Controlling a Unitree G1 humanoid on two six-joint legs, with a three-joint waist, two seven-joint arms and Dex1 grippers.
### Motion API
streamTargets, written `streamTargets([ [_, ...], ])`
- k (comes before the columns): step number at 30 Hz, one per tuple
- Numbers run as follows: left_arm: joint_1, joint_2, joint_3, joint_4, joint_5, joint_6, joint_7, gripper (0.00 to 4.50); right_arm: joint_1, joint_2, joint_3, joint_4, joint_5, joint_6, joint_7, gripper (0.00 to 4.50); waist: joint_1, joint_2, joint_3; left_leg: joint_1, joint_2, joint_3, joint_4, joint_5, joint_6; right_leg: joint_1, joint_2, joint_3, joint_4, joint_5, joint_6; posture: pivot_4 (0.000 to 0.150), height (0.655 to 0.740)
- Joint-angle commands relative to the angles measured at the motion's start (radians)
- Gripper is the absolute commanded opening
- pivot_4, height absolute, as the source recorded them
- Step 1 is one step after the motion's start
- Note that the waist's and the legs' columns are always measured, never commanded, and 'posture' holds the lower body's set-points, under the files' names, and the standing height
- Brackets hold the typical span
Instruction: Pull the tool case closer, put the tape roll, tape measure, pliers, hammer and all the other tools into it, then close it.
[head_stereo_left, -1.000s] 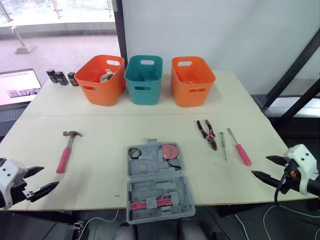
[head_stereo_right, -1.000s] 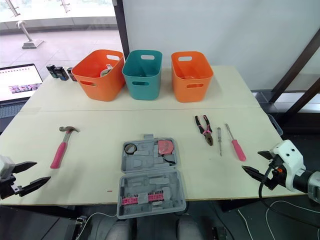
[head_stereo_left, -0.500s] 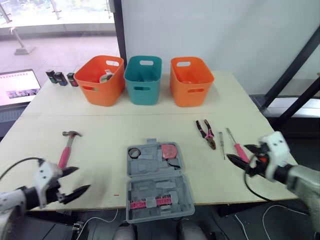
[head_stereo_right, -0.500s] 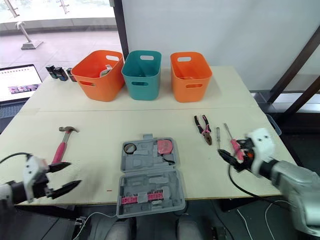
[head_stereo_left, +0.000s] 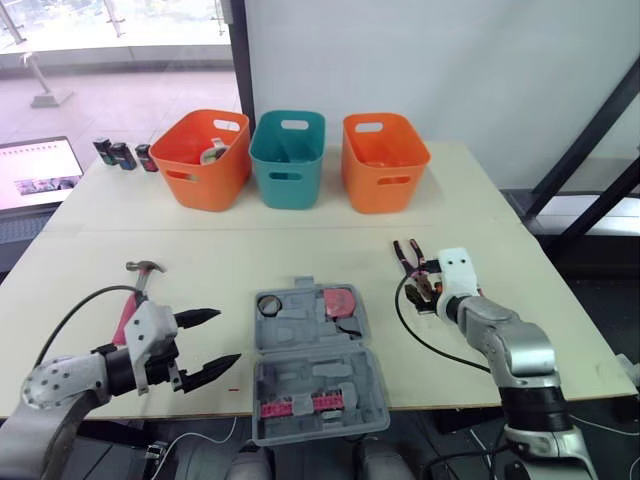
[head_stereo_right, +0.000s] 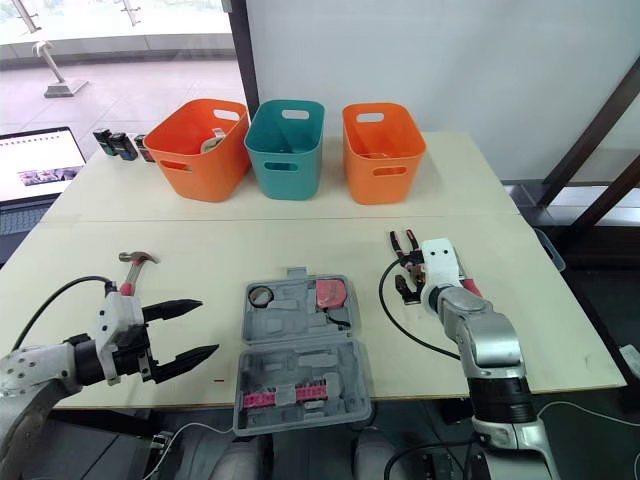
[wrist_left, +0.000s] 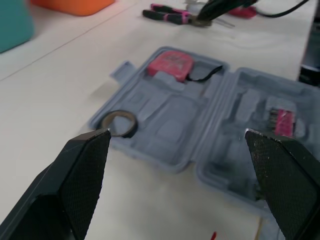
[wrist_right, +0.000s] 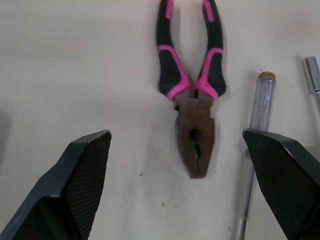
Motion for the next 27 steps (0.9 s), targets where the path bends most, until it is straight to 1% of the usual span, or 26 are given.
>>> streamTargets([
  [1, -0.008, 0.015, -0.006, -0.043, -0.008, 0.011, 0.007, 4.5, -0.064, 0.016, -0.009, 0.099, -0.018, -0.085, 0.003, 4.45, -0.002, 0.0, 0.0, 0.0, 0.0, 0.0, 0.0, 0.0, 0.0, 0.0, 0.0, 0.0, 0.0, 0.0, 0.001, 0.15, 0.74],
  [10, -0.008, 0.036, -0.008, -0.041, -0.002, 0.052, 0.026, 4.5, -0.156, 0.038, -0.028, 0.335, -0.013, -0.17, 0.035, 4.45, 0.0, 0.001, 0.001, 0.0, 0.0, 0.0, 0.0, 0.0, 0.0, 0.0, 0.001, 0.0, 0.0, 0.001, 0.003, 0.15, 0.74],
  [13, -0.008, 0.038, -0.004, -0.044, -0.005, 0.056, 0.033, 4.5, -0.172, 0.04, -0.031, 0.38, -0.014, -0.202, 0.04, 3.63, -0.001, 0.001, 0.001, 0.0, 0.0, 0.0, 0.0, 0.0, 0.0, 0.001, 0.001, 0.0, 0.0, 0.001, 0.004, 0.15, 0.74],
  [14, -0.008, 0.038, -0.003, -0.044, -0.006, 0.057, 0.034, 4.5, -0.175, 0.039, -0.027, 0.388, -0.018, -0.212, 0.043, 3.18, -0.001, 0.001, 0.001, 0.0, 0.0, 0.0, 0.0, 0.0, 0.0, 0.001, 0.001, 0.0, 0.0, 0.001, 0.004, 0.15, 0.74],
  [18, -0.008, 0.038, 0.0, -0.04, -0.002, 0.057, 0.04, 4.5, -0.176, 0.043, -0.026, 0.389, -0.016, -0.231, 0.052, 1.08, -0.002, 0.001, 0.001, 0.0, 0.0, 0.0, 0.0, 0.0, 0.0, 0.001, 0.001, 0.0, 0.0, 0.001, 0.004, 0.15, 0.74],
  [19, -0.01, 0.038, 0.0, -0.038, -0.002, 0.057, 0.041, 4.5, -0.173, 0.044, -0.025, 0.381, -0.017, -0.234, 0.052, 0.97, -0.002, 0.001, 0.001, 0.0, 0.0, 0.0, 0.0, 0.0, 0.0, 0.0, 0.001, 0.0, 0.0, 0.001, 0.004, 0.15, 0.74],
  [23, -0.018, 0.038, -0.001, -0.03, 0.0, 0.055, 0.039, 4.5, -0.158, 0.041, -0.013, 0.333, -0.021, -0.248, 0.066, 0.98, -0.002, 0.002, 0.001, 0.0, 0.0, 0.0, 0.0, 0.0, 0.0, 0.0, 0.001, 0.0, 0.0, 0.001, 0.004, 0.15, 0.74],
  [27, -0.046, 0.036, -0.001, -0.003, 0.003, 0.053, 0.043, 4.5, -0.126, 0.038, -0.012, 0.186, -0.005, -0.293, 0.1, 0.98, 0.0, 0.005, 0.003, 0.0, 0.0, 0.0, 0.0, 0.0, 0.0, 0.0, 0.001, 0.0, 0.0, 0.001, 0.004, 0.15, 0.74],
])
